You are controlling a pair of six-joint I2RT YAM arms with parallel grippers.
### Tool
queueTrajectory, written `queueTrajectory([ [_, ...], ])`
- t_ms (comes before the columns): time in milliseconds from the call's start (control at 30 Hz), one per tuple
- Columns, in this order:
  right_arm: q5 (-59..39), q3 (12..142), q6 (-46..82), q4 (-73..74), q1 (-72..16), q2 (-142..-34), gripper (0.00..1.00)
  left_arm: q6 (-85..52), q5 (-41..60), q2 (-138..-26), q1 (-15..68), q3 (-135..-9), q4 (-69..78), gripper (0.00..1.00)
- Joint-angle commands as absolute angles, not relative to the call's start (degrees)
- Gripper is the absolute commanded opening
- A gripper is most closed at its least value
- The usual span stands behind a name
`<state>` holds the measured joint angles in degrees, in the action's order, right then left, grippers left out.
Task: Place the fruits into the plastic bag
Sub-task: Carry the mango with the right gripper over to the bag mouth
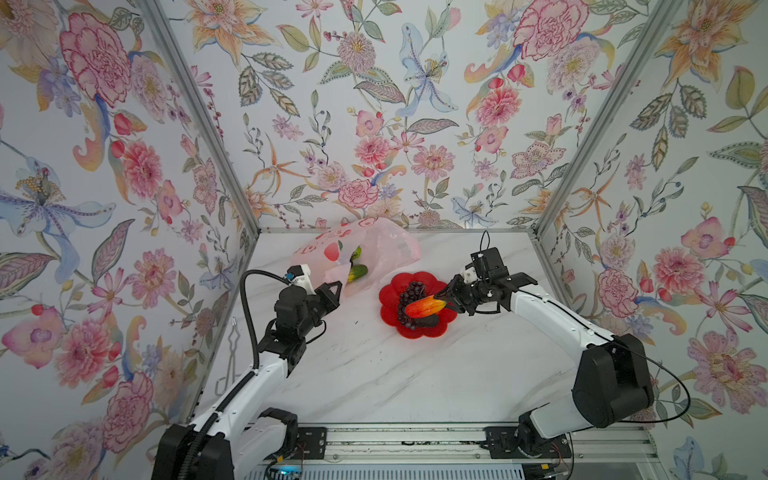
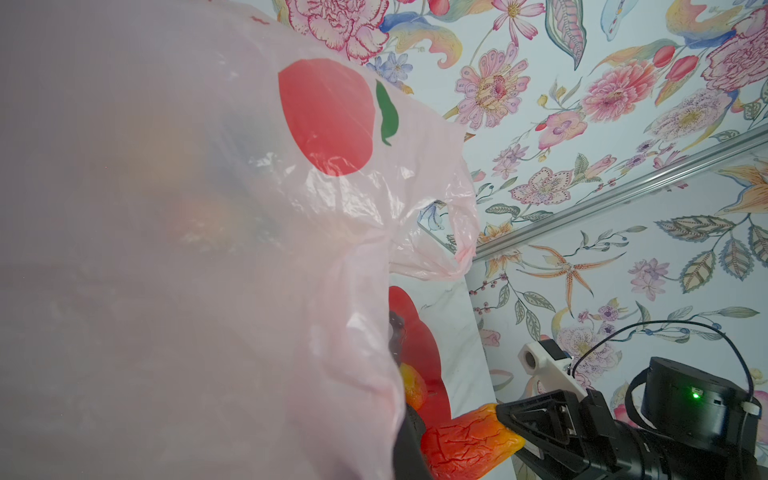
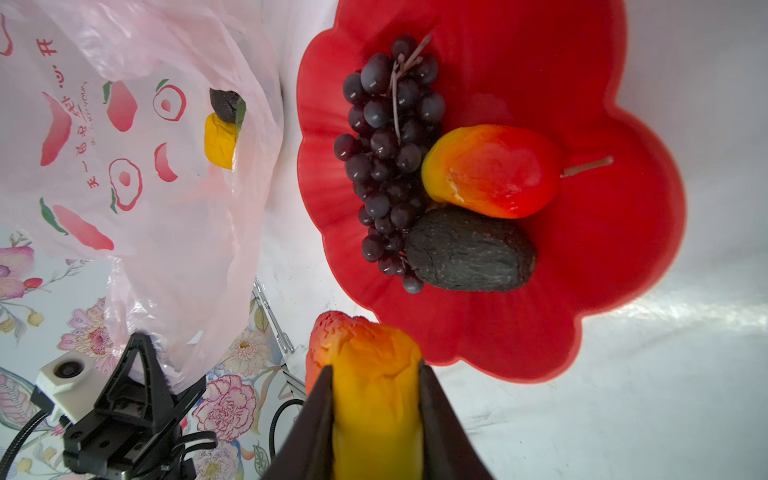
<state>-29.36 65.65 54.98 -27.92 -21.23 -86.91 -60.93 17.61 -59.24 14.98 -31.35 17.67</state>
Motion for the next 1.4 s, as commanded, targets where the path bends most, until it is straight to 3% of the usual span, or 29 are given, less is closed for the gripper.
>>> queueTrajectory([
  [0,-30.03,68.38,55.81,-28.56,-21.01,-85.17,0.06,-61.39,17.74,-58.96,14.4,-30.9,18.21,0.0],
  [300,-30.93,72.06,60.64,-23.45,-22.42,-86.06,0.06,-61.66,17.98,-58.73,14.41,-30.91,18.39,0.0],
  [500,-31.18,79.57,61.17,-21.39,-25.36,-92.55,0.05,-61.17,18.59,-58.77,14.5,-31.29,18.55,0.0],
  [1367,-35.55,129.96,70.01,-15.41,-36.73,-141.86,0.04,-63.35,17.74,-57.2,15.26,-31.91,17.48,0.0],
])
